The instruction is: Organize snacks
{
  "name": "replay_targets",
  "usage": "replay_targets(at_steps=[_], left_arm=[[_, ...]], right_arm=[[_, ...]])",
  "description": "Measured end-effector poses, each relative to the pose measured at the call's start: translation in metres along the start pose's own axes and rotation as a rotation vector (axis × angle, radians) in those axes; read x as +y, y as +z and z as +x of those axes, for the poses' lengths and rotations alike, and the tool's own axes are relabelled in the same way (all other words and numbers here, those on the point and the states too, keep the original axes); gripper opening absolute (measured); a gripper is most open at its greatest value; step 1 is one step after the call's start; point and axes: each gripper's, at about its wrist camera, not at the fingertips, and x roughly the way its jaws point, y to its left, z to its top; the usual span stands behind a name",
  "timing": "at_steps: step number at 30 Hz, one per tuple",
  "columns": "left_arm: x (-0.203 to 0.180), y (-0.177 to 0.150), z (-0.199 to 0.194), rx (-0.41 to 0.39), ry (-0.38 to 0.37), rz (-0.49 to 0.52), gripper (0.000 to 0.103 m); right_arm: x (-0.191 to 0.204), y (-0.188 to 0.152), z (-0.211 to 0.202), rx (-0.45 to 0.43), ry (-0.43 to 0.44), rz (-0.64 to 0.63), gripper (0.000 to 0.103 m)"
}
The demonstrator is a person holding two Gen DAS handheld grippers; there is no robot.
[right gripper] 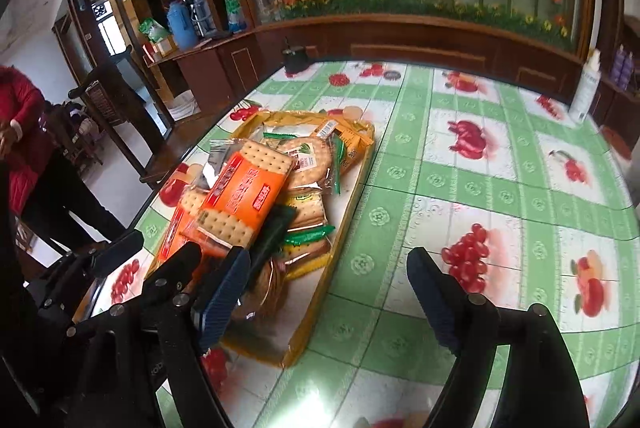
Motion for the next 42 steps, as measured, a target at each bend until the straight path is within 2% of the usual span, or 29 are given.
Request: replay_targets(at_steps=[4,8,13,18,19,20,24,30,34,42], left_arm=[[0.002,-0.008,-0.015,-0.042,0.004,-0.011,0.069],[-0.001,-0.015,-0.029,-0.085,0.03,0.019,0.069],[0.005,-0.023,-0.037,-0.09,0.027,-0.001,0.069],[0.012,-0.028,-0.043,-0.106,0.07,-0.019,0.072],[0.014,-0.027,-0.044,-0.106,0.078,-0.029,0.077],[0.018,-0.026,-0.046,-0.112,0.078,-0.048,0.078],[0.027,-0.022,-0.054,-0.126,0.051,-0.104,0.078],[0.031,-0.02,-0.061,-0.126,0.013,-0.122,0.078],[0.033,-0.02,-0.06,-0.101,0.001,-0.144,0.082],[0.038,-0.021,-0.053,-0.027,-0.024,-0.201,0.083]], right_arm=[[0.003,-0.008,-0.02,-0.039,-0.006,-0.007,0.087],[0.005,-0.016,-0.036,-0.068,-0.002,-0.02,0.087],[0.002,-0.022,-0.051,-0.103,-0.021,-0.027,0.087],[-0.009,-0.021,-0.06,-0.115,-0.035,-0.015,0.087],[-0.011,-0.023,-0.058,-0.105,-0.044,-0.02,0.087],[-0.013,-0.025,-0.057,-0.093,-0.05,-0.021,0.087],[-0.018,-0.04,-0.046,-0.035,-0.048,-0.011,0.087],[-0.007,-0.064,-0.035,0.026,-0.03,-0.071,0.087],[0.002,-0.074,-0.031,0.045,-0.017,-0.104,0.087],[0.011,-0.078,-0.031,0.049,-0.009,-0.141,0.087]])
